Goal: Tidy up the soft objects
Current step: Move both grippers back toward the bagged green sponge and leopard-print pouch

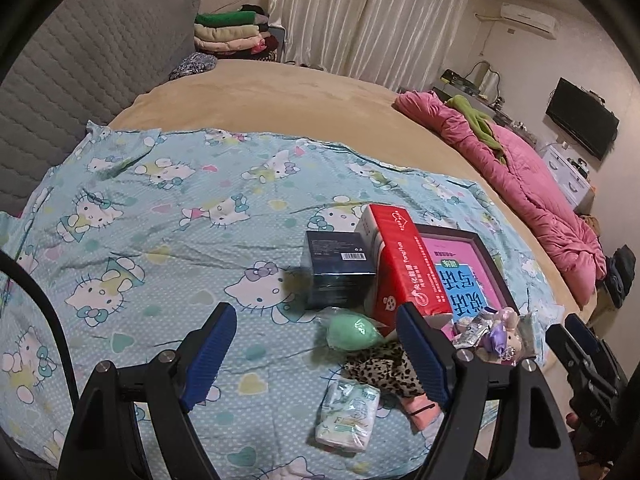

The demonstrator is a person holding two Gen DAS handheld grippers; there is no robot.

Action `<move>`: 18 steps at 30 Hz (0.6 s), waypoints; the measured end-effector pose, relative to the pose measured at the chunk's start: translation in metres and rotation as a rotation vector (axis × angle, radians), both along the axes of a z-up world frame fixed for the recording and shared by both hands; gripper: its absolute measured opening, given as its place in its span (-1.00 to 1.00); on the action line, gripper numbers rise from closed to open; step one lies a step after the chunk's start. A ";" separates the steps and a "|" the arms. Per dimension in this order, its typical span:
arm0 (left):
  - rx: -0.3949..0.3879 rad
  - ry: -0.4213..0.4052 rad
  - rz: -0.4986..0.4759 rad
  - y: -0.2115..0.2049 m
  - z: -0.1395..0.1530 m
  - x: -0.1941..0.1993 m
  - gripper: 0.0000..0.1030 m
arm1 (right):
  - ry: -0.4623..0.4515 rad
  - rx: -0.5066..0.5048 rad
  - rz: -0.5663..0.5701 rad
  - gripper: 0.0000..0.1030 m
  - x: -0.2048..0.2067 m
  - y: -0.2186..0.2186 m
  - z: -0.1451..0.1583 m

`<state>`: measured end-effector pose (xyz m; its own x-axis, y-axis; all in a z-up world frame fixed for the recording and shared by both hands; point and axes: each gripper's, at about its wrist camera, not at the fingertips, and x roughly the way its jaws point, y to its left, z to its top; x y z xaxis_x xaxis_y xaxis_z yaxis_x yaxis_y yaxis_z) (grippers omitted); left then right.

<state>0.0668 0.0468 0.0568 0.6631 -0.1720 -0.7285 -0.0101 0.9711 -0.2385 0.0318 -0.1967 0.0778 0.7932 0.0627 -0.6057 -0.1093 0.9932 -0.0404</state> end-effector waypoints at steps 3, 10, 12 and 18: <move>0.004 0.010 -0.006 0.000 -0.005 0.001 0.58 | 0.014 -0.008 0.026 0.55 0.001 0.012 -0.005; 0.000 0.033 -0.021 0.001 -0.017 0.003 0.58 | 0.067 -0.027 0.086 0.55 0.003 0.039 -0.023; -0.002 0.042 -0.023 0.002 -0.021 0.005 0.58 | 0.086 -0.026 0.101 0.55 0.005 0.044 -0.029; -0.016 0.063 -0.032 0.002 -0.034 0.009 0.58 | 0.156 -0.032 0.118 0.55 0.012 0.053 -0.051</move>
<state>0.0756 0.0491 0.0228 0.6102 -0.2046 -0.7654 0.0057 0.9672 -0.2539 0.0434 -0.1434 0.0264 0.6777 0.1283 -0.7240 -0.2321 0.9716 -0.0452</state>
